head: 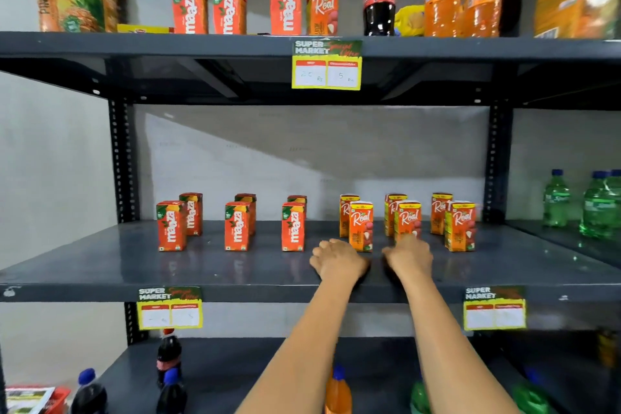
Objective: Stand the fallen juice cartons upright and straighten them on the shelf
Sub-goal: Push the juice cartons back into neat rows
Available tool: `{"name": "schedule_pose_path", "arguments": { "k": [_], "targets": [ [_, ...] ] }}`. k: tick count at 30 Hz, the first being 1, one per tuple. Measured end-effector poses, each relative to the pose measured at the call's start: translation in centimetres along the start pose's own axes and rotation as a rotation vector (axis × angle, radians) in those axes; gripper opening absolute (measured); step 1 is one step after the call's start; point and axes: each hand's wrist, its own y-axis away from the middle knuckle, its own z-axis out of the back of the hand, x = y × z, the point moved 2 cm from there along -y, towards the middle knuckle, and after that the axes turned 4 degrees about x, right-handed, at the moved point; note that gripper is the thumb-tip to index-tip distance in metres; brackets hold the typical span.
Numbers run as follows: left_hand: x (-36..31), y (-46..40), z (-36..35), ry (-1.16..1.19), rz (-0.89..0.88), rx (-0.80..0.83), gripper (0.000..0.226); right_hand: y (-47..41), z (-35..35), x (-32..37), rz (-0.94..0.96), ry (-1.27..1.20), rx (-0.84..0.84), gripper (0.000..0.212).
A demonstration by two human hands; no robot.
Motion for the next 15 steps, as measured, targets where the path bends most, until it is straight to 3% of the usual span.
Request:
{"name": "schedule_pose_path", "arguments": {
  "k": [3, 7, 15],
  "targets": [
    [-1.7, -0.7, -0.9, -0.012, 0.053, -0.027, 0.085, -2.1, 1.3, -1.8, -0.023, -0.046, -0.082, 0.068],
    [-2.8, -1.4, -1.7, -0.013, 0.089, -0.107, 0.093, -4.8, 1.0, -2.6, -0.067, 0.019, 0.035, 0.099],
    [-3.3, -2.6, -1.9, -0.059, 0.062, -0.155, 0.079, -6.2, -0.1, -2.4, 0.041, 0.192, 0.067, 0.063]
  ]
}}
